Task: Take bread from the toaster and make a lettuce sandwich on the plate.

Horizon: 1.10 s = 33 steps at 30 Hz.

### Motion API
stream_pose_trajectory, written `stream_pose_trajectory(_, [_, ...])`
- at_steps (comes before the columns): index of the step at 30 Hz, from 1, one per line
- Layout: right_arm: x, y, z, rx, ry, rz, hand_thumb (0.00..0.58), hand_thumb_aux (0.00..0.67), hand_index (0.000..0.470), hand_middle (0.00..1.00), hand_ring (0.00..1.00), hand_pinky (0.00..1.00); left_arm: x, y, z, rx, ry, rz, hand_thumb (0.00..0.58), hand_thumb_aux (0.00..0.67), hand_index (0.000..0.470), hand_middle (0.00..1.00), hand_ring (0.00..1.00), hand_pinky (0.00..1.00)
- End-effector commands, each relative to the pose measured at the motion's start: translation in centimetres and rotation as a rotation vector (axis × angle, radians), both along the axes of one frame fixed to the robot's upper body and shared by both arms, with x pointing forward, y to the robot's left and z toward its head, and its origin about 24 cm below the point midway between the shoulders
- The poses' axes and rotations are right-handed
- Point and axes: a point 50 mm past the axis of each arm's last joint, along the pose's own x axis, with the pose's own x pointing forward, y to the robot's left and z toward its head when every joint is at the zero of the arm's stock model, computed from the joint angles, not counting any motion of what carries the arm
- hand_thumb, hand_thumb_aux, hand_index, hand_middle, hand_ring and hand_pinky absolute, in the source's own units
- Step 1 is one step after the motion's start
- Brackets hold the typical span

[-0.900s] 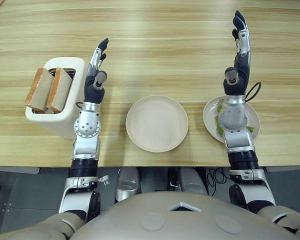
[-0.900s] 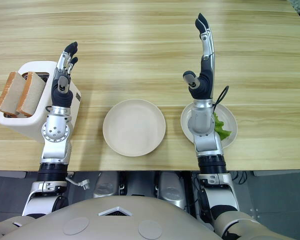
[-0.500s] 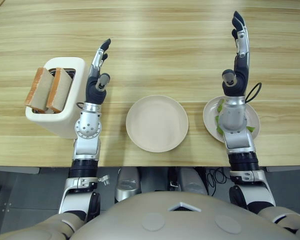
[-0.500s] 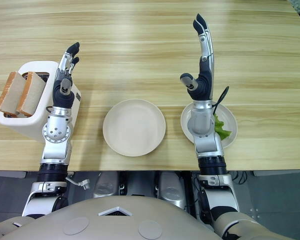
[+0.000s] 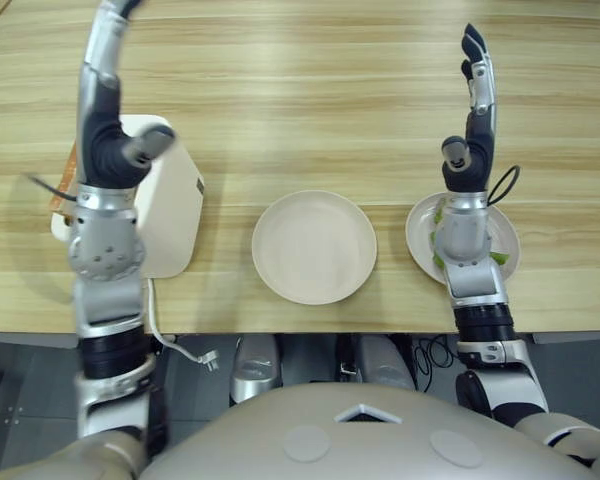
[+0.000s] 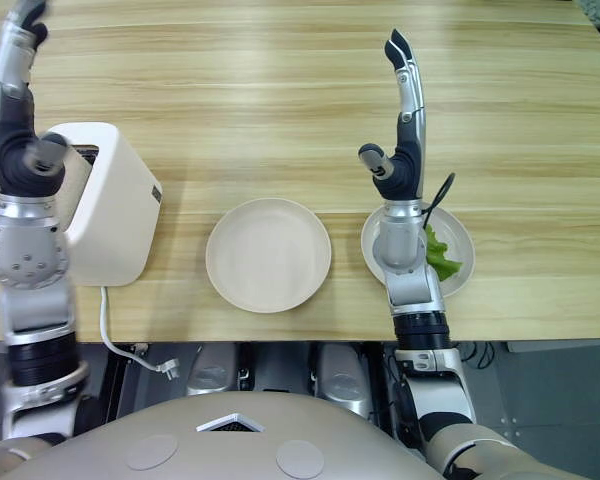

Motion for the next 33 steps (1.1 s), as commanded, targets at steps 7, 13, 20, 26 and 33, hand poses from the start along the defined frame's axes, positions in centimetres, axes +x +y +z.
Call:
stream_pose_trajectory(7, [-0.6, -0.8, 0.2, 0.015, -0.010, -0.030, 0.000, 0.000, 0.000, 0.00, 0.00, 0.00, -3.0, 9.3, -3.3, 0.296, 0.337, 0.351, 0.000, 0.000, 0.000, 0.00, 0.00, 0.00])
stream_pose_trajectory(13, [-0.5, -1.3, -0.1, 0.013, -0.003, -0.044, 0.000, 0.000, 0.000, 0.00, 0.00, 0.00, -3.7, 11.5, -2.1, 0.336, 0.333, 0.428, 0.000, 0.000, 0.000, 0.00, 0.00, 0.00])
stream_pose_trajectory(20, [-0.6, -1.5, -0.6, 0.000, 0.012, -0.048, 0.000, 0.000, 0.000, 0.00, 0.00, 0.00, -3.6, 12.9, -3.1, 0.473, 0.385, 0.519, 0.000, 0.000, 0.000, 0.00, 0.00, 0.00])
stream_pose_trajectory(26, [-0.6, -1.6, -0.9, -0.007, 0.023, -0.053, 0.000, 0.000, 0.000, 0.00, 0.00, 0.00, -2.9, 14.1, -5.1, 0.488, 0.466, 0.548, 0.049, 0.029, 0.020, 0.00, 0.00, 0.00])
stream_pose_trajectory(33, [-0.5, -1.8, -1.0, -0.005, 0.024, -0.046, 0.000, 0.000, 0.000, 0.00, 0.00, 0.00, -2.7, 15.1, -5.6, 0.471, 0.437, 0.580, 0.000, 0.000, 0.000, 0.00, 0.00, 0.00])
